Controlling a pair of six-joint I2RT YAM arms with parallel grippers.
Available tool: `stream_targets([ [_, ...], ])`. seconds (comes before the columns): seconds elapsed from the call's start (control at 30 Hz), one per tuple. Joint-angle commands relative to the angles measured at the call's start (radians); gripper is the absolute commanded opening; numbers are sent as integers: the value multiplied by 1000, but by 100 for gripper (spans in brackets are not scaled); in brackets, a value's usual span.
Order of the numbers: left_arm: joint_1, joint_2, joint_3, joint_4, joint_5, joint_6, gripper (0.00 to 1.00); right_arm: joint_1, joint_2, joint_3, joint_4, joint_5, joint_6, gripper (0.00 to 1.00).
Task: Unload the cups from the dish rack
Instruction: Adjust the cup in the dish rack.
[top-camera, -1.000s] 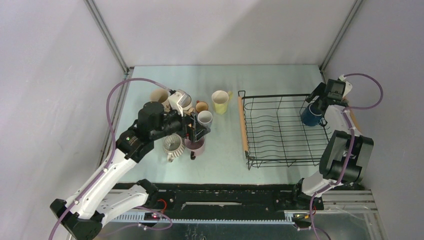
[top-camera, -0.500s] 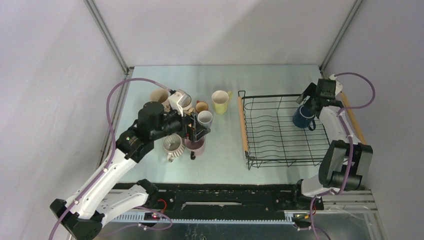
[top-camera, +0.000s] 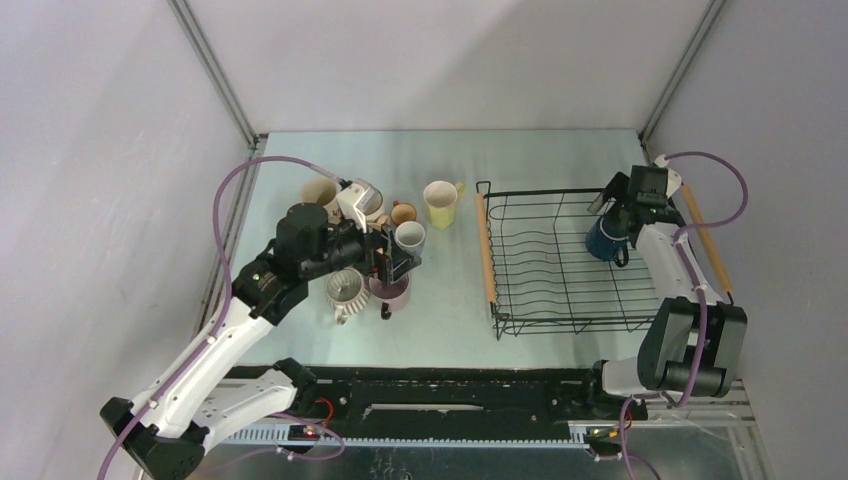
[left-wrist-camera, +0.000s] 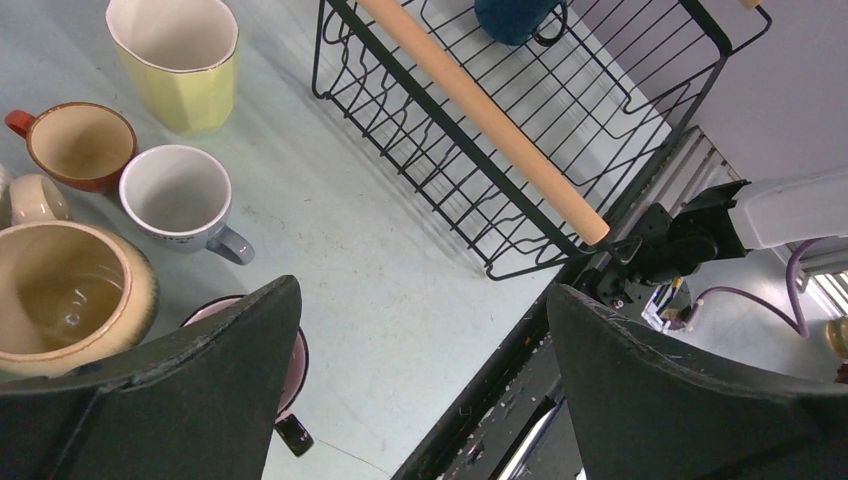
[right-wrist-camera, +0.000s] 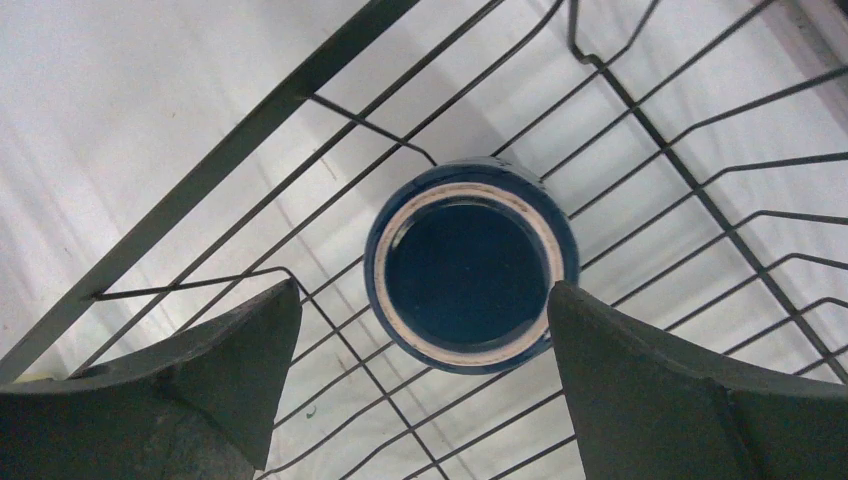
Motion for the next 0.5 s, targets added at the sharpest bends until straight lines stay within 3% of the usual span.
stream_targets([
  [0.0, 6, 3, -31, 39, 26, -8, 100, -28, -52, -19, 1, 33, -15, 100],
  [0.47, 7, 19, -31, 39, 41, -11, 100, -29, -78, -121, 39, -17, -14, 100],
])
